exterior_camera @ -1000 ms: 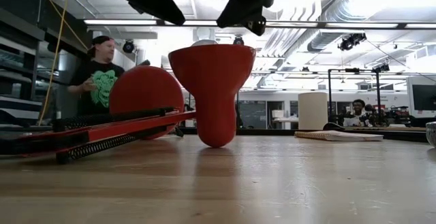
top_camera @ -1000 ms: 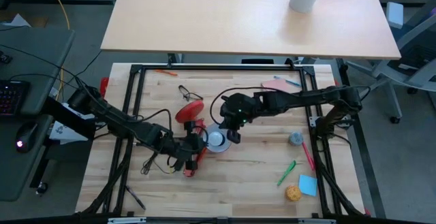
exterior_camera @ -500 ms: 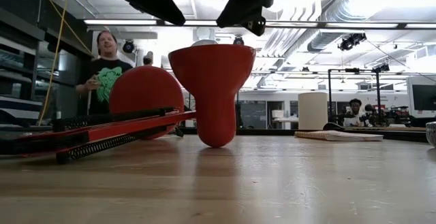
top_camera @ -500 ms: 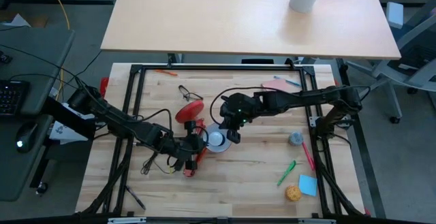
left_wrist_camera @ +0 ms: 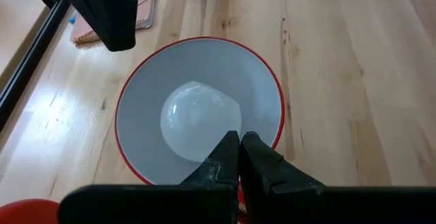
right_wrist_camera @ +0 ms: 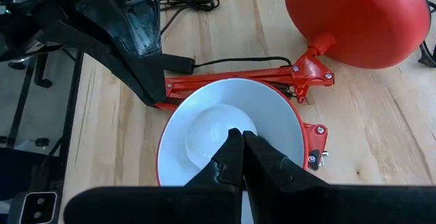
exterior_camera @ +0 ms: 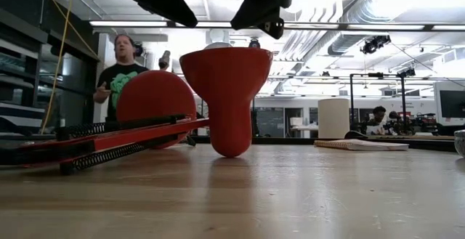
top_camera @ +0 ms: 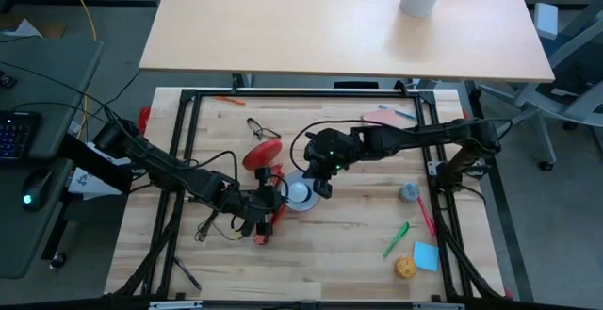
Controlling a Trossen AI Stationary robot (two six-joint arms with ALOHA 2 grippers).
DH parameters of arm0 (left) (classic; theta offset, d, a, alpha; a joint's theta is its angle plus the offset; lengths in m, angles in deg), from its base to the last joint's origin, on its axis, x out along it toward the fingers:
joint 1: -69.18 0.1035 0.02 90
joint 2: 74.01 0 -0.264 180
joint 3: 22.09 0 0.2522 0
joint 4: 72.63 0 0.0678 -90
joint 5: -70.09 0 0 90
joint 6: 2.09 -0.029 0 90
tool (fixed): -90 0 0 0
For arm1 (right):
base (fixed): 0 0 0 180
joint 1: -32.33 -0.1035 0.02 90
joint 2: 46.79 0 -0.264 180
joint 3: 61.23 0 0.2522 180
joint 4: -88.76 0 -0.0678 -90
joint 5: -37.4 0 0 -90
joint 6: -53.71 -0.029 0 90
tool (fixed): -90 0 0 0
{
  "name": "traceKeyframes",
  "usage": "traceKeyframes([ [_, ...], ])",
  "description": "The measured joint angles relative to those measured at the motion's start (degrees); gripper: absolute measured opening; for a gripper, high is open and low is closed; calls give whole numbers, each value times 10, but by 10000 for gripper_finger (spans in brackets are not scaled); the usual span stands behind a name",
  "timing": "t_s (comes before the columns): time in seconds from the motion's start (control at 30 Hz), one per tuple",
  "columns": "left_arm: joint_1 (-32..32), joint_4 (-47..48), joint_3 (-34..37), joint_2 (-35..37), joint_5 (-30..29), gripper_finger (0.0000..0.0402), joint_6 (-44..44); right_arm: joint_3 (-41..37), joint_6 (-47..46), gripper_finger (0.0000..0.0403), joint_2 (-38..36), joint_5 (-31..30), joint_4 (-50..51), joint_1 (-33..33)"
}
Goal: Screw lightbulb
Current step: Insert the lightbulb into the lamp
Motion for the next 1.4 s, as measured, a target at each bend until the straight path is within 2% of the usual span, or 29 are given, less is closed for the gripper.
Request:
traceKeyframes([
  [1.1, 0, 1, 0, 0, 0, 0, -12, 0, 0, 0, 0, 3, -2, 0],
  [1.3, 0, 4, 0, 0, 50, 0, -41, 0, -9, 0, 0, 21, -2, 0],
  [1.4, 0, 12, 0, -2, 51, 0, -36, 0, -11, 0, 5, 21, -6, 0],
])
